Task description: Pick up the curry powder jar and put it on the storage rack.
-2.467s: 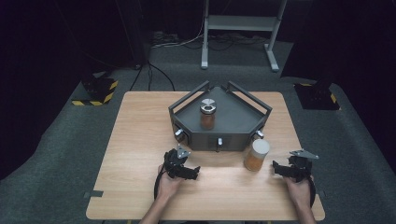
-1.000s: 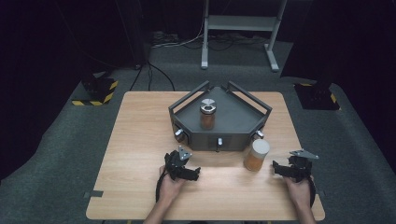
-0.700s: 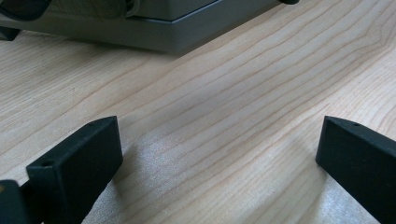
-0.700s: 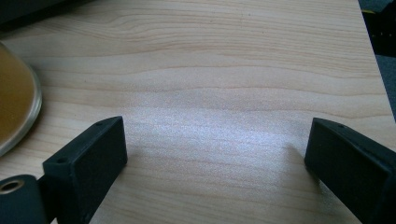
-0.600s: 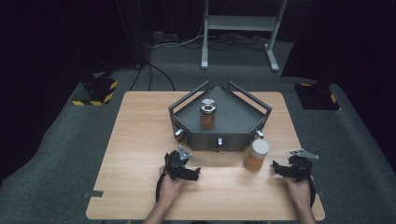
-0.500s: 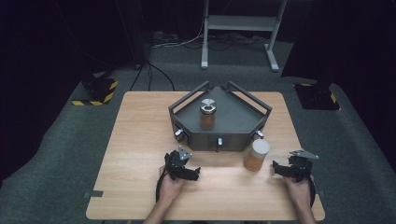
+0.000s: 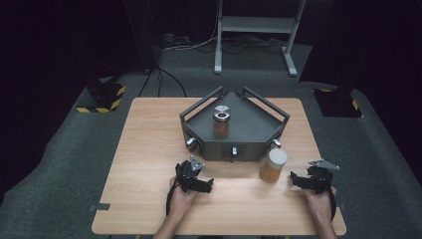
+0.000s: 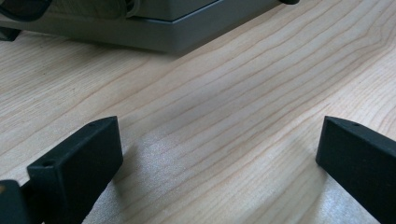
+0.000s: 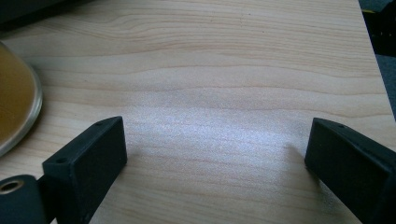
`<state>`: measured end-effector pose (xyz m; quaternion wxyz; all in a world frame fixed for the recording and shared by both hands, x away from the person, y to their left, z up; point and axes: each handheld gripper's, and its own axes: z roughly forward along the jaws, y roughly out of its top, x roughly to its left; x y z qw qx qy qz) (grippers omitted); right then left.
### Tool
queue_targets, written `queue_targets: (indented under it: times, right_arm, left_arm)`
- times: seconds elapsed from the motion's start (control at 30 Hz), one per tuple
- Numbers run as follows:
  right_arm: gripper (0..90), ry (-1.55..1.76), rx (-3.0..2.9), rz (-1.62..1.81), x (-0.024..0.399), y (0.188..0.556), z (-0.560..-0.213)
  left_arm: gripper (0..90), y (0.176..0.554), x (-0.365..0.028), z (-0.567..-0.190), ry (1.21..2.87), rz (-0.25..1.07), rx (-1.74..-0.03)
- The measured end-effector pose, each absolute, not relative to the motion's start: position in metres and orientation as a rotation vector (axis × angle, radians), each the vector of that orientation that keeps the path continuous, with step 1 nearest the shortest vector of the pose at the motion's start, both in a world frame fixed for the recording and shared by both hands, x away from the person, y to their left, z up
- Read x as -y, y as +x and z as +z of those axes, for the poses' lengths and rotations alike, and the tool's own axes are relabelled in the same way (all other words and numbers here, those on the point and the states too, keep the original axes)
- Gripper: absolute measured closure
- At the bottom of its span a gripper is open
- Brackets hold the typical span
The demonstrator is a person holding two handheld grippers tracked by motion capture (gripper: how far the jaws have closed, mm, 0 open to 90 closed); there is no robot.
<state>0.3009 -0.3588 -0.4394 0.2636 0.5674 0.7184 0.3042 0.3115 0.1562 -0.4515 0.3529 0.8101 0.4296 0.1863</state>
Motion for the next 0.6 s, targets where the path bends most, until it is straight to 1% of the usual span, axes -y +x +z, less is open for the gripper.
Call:
queue_targets:
  times: [0.6]
  right_arm:
    - [3.9,1.478,-2.005,0.841,0.3591,0.2952,-0.439]
  left_arm:
    - [0.4,0.3116,-0.1563,-0.4515,2.096,0.481,-1.111]
